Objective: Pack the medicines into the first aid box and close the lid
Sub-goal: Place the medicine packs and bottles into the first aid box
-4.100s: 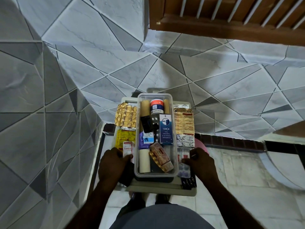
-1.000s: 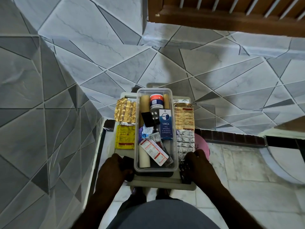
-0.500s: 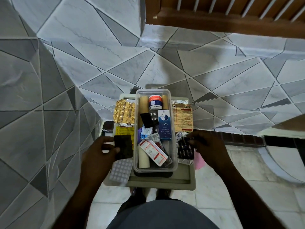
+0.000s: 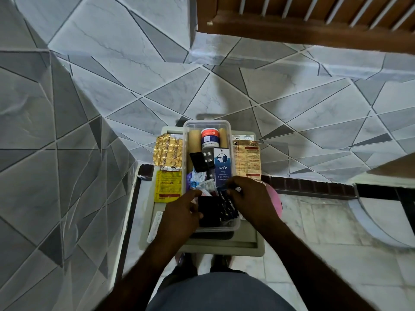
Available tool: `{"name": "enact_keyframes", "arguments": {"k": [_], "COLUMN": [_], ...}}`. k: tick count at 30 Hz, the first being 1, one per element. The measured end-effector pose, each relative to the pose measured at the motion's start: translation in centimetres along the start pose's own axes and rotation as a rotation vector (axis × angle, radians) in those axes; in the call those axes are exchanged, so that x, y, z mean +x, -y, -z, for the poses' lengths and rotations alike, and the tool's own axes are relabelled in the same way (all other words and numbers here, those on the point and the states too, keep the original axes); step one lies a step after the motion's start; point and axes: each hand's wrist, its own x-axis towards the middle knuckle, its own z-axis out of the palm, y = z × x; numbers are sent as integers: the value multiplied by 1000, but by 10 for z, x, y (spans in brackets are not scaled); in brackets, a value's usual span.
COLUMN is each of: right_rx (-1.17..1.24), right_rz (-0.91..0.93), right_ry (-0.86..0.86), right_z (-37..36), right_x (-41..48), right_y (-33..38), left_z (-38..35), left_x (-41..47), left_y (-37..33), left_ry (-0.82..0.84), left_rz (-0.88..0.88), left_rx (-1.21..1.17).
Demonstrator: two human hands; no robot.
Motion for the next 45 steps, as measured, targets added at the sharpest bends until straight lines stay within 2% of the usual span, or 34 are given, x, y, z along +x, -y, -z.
{"name": "enact_keyframes", "arguments": {"k": [4,6,10,17,22,27,32,34,36,40,42,45], "right_rx": [-183,-351,-522,-407,-398,-146,176,214,197,121,112,56], "right_rz": [123,198,212,181,186,128,-137,-285,-357,-344,-345,-305], "right_ry": [-45,-59,-96,-135,-147,-132,-351,-341,-301,-225,-216,-216], "right_z": [-10,-15,-23,-38,-46,-44,-1,13,18,10,0,-14], "right_x": [-6,-10,-14,-9,-17,-17,5,10,9,-2,-7,-11], "right_y": [-8,-12,-18,-22,-23,-30,-63,-82,-96,-97,-93,-88], "left_z": [-9,-14,-17,-17,-6,11,33,40,44,43,37,26], "left_x": [-1,0,1,2,-2,-4,1,5,5,-3,-7,-13], "left_y": [-2,-1,1,5,11,19,38,55,73,94,99,99], "left_ry": [-27,-9,-15,-36,-96,-160,-356,-365,-304,-180,-162,-194], "left_rz": [-96,-116,-137,-163,-164,-156,-54,27,141,264,238,253], "left_rx": [277,374,433,438,323,122,-67,-26,54,170,276,310]}}
